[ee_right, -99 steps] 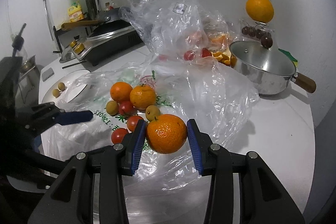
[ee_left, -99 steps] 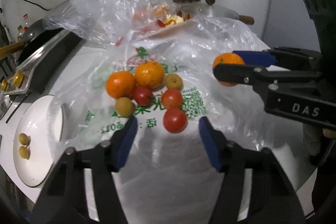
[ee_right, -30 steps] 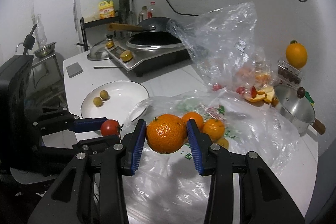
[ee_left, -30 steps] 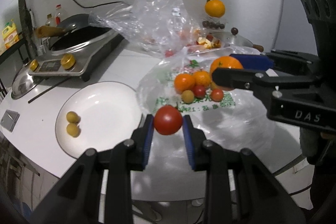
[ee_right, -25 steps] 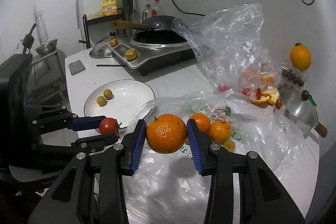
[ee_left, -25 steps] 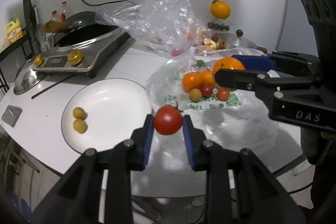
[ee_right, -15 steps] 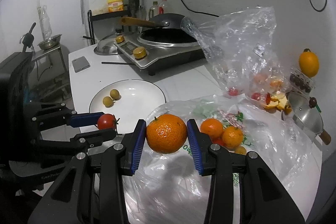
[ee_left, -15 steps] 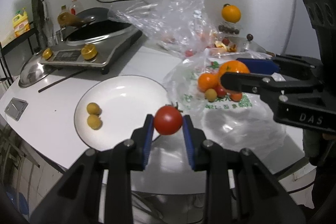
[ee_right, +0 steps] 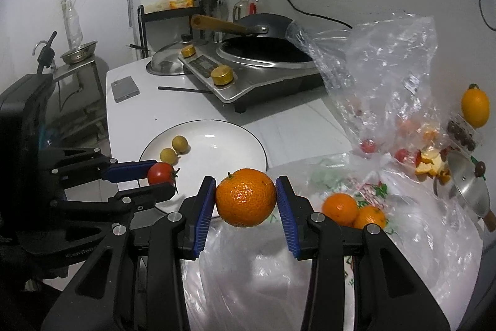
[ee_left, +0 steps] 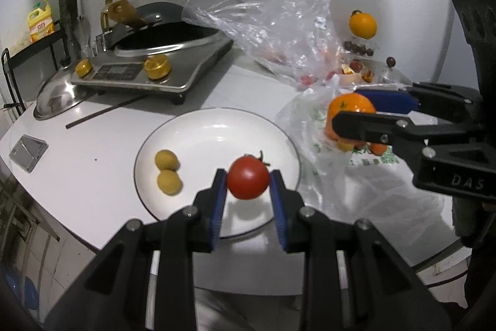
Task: Organize fruits
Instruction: 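Carry the mandarin and the red tomato over the white plate, then lower the left gripper and release the tomato onto the plate while the right holds the mandarin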
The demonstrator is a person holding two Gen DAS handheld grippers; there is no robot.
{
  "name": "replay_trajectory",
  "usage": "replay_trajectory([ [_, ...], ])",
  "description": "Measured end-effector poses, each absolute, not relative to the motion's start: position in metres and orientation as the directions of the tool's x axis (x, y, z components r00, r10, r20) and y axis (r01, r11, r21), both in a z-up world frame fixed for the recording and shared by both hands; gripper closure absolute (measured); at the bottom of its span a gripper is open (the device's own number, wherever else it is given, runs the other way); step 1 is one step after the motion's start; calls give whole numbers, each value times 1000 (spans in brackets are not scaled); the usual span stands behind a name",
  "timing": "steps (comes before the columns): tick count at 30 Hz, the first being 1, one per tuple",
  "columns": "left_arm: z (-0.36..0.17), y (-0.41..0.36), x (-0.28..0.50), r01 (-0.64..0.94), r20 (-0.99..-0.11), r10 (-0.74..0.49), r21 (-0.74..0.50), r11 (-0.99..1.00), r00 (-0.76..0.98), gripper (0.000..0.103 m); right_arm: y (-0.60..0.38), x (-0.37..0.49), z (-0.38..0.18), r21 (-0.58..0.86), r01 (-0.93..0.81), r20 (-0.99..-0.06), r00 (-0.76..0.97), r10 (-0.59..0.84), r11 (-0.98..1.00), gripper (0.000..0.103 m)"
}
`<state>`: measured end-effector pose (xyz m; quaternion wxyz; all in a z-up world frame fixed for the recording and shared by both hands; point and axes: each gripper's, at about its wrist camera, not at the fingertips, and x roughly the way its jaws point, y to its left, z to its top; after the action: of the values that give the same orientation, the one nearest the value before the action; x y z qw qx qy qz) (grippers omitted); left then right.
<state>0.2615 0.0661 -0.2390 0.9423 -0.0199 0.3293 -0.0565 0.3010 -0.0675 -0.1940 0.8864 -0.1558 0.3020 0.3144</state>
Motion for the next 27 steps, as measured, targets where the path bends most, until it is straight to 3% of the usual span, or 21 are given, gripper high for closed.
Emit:
replay_trajectory([
  [27, -249, 112, 329, 58, -616, -70, -40, 998, 784, 74, -15, 356, -214, -59, -692, -659, 568, 493, 719, 61],
])
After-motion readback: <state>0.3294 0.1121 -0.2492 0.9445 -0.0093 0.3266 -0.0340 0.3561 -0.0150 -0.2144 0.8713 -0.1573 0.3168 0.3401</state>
